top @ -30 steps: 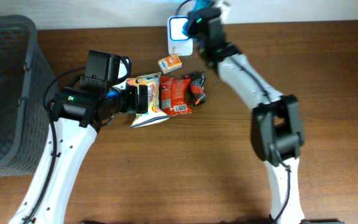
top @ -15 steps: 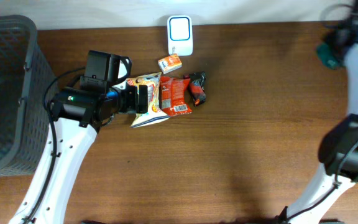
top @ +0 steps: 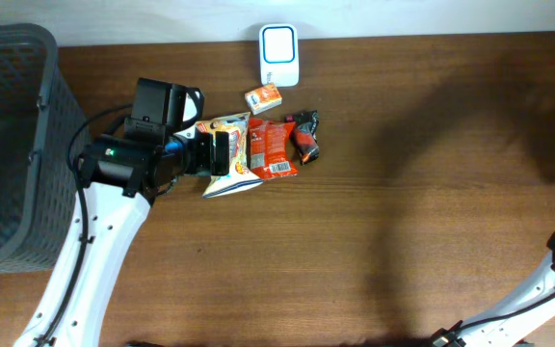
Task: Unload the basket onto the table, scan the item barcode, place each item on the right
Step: 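Carry the bottle with the right gripper away to the right, then reach the right gripper to the black hex wrench package and grasp it, then lift the wrench package with the right gripper up to the scanner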
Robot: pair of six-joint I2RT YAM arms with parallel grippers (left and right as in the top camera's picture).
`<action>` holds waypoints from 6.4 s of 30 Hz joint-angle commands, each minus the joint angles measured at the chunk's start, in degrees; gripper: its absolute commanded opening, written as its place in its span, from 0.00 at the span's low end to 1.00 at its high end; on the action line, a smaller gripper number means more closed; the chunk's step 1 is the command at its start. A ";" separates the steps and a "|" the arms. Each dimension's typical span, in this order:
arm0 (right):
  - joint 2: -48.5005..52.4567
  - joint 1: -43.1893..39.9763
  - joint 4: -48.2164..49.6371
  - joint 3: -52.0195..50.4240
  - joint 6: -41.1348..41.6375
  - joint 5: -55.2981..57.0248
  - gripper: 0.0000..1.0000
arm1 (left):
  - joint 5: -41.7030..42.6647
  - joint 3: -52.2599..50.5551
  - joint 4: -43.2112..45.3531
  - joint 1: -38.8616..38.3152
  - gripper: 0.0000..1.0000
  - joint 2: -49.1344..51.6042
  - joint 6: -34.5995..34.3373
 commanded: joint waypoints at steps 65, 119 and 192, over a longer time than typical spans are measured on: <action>-6.25 35.52 -13.05 7.85 -37.73 -40.15 0.99 | -0.42 0.35 -0.09 -0.13 0.99 0.09 0.35; 6.88 67.60 -0.42 0.57 -34.21 -10.43 0.15 | -0.42 0.35 -0.11 -0.13 0.99 0.09 0.35; 14.53 66.03 31.26 17.62 -19.43 -25.66 0.04 | -0.42 0.35 -0.09 -0.13 0.99 0.09 0.35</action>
